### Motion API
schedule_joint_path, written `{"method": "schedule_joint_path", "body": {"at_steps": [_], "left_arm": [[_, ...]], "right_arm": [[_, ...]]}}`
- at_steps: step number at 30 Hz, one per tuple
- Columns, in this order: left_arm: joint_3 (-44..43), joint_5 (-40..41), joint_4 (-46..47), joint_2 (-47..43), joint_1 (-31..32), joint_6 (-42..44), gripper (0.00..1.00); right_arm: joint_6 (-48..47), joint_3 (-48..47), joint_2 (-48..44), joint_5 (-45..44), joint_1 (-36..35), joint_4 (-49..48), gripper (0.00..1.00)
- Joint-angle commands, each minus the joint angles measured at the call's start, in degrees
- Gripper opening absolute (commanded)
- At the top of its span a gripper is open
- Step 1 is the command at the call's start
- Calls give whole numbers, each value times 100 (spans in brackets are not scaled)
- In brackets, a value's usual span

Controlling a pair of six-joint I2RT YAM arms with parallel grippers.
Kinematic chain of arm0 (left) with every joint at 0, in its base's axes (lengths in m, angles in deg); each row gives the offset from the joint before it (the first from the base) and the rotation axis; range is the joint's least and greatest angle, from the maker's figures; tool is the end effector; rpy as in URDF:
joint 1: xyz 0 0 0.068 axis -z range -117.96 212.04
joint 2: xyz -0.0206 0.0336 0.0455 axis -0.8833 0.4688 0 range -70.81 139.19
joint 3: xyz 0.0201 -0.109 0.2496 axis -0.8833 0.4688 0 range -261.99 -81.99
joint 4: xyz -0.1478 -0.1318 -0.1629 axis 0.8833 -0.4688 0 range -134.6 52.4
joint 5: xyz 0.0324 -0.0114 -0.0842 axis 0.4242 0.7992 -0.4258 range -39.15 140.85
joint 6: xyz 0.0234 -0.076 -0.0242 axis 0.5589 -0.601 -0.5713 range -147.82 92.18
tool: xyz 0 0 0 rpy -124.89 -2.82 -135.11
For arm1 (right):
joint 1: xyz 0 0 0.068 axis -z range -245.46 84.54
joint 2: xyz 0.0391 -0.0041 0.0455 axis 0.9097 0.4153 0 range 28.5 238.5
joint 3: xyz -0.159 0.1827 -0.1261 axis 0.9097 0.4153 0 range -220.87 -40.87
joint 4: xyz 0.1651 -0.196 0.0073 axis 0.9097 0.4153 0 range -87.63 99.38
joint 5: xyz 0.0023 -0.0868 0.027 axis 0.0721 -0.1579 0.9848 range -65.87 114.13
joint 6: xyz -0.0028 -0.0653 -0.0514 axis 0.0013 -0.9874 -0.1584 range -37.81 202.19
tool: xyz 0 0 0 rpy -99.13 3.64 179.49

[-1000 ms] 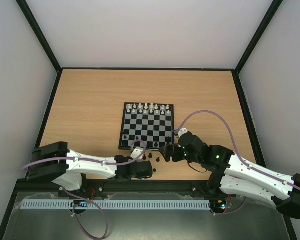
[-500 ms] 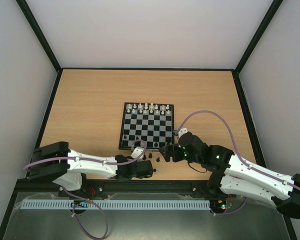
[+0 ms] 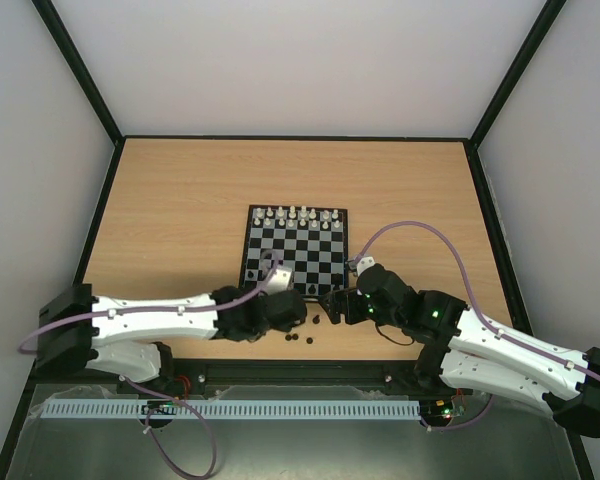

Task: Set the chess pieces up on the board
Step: Pick up the chess piece at the center of the board, then place the chess piece on the chessboard.

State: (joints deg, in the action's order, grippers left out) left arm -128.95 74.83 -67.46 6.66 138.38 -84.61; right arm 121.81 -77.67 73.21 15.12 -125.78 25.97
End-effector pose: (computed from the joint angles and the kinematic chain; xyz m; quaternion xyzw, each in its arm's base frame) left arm 0.0921 -0.2544 0.1795 0.1081 0.9409 -0.1496 0.2838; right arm 0.1099 0.1698 0.2497 -0.1185 0.8626 0.3288 0.3658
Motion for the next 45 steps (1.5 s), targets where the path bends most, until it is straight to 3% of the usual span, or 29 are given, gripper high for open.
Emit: {"method": "schedule_joint_path", "body": {"at_steps": [1, 7, 14, 26, 45], "left_arm": [[-435, 0, -251, -276, -629, 888, 8], [-907, -427, 69, 341, -1441, 1715, 9], [-1205, -762, 557, 1222, -1866, 2138, 8], [-1247, -955, 913, 2007, -2092, 2256, 9], [-1065, -891, 1062, 2175, -2202, 2199, 15]], "right_arm": [[-60, 72, -70, 0, -32, -30, 93], [-51, 60, -83, -36, -31, -13, 93], [-28, 58, -105, -77, -30, 5, 93], [-33, 59, -77, -53, -31, -6, 93], [-43, 83, -60, -39, -26, -22, 93]]}}
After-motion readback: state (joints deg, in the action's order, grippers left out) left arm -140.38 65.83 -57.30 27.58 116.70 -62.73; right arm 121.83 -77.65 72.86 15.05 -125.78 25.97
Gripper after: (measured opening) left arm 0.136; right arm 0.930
